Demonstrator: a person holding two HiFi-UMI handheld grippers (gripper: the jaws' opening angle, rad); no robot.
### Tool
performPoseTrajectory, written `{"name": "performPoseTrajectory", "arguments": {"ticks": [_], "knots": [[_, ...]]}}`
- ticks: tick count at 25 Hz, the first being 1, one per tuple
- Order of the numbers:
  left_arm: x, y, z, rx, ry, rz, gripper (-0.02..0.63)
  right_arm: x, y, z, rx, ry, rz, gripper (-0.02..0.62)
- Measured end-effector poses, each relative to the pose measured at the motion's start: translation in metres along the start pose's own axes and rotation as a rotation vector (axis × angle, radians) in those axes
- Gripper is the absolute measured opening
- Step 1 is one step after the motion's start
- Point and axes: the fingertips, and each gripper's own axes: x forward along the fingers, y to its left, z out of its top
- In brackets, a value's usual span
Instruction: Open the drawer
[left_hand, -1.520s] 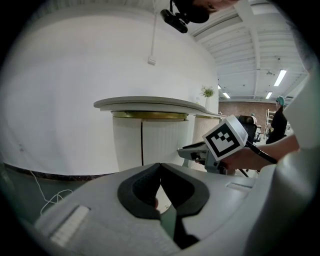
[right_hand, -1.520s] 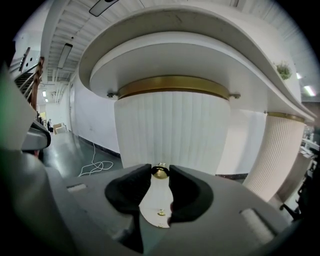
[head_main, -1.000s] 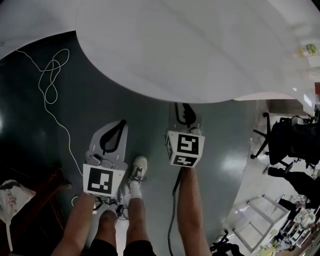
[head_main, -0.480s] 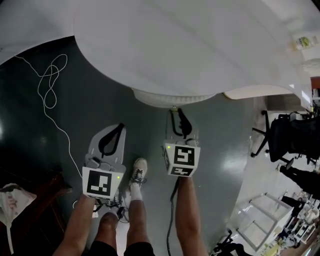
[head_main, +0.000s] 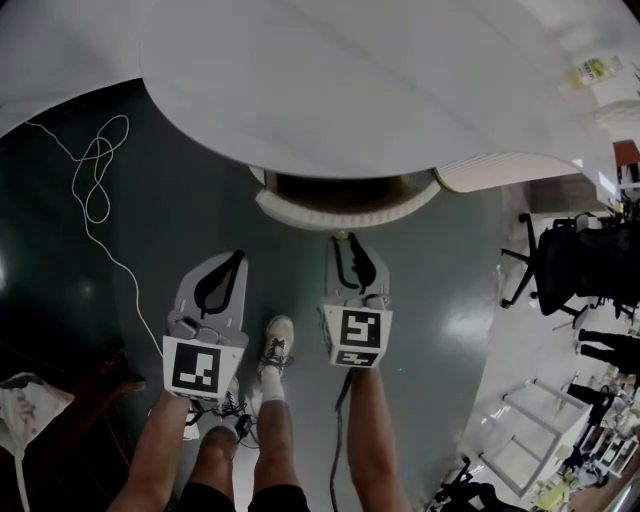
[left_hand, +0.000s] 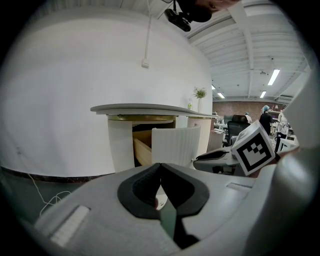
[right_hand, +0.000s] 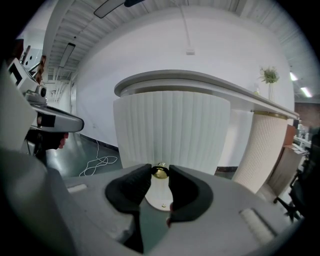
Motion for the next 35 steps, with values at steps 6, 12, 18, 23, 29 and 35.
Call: {"name": "performPoseTrajectory", "arguments": {"ticks": [6,12,18,23,29,35], "knots": [[-0.006,-0.007,0.002,0.003,0.0,-0.004,0.009,-0.017,0.001,-0.008,0.0,0.003,-0.005,0.114],[-0.014,-0.014,-0.001,0.002,-0.005,-0.005,0.009,-0.031,0.006,-0.017,-0.004,0.004,0.002,0.114],[-0.02,-0.023,-0.003,0.004,0.0,-0.011,0.009,-0.048,0.01,-0.026,-0.007,0.009,0.008,0.114],[-0.025,-0.027,-0.002,-0.001,0.001,-0.015,0.009,-0.06,0.013,-0.032,-0.004,0.014,0.008,0.114],[-0.028,-0.032,-0.002,0.006,0.004,-0.023,0.009,-0.073,0.014,-0.038,-0.005,0.014,0.011,0.114],[-0.029,-0.036,-0.002,0.004,0.004,-0.03,0.009,-0.08,0.015,-0.043,0.002,0.005,0.009,0.114]]}}
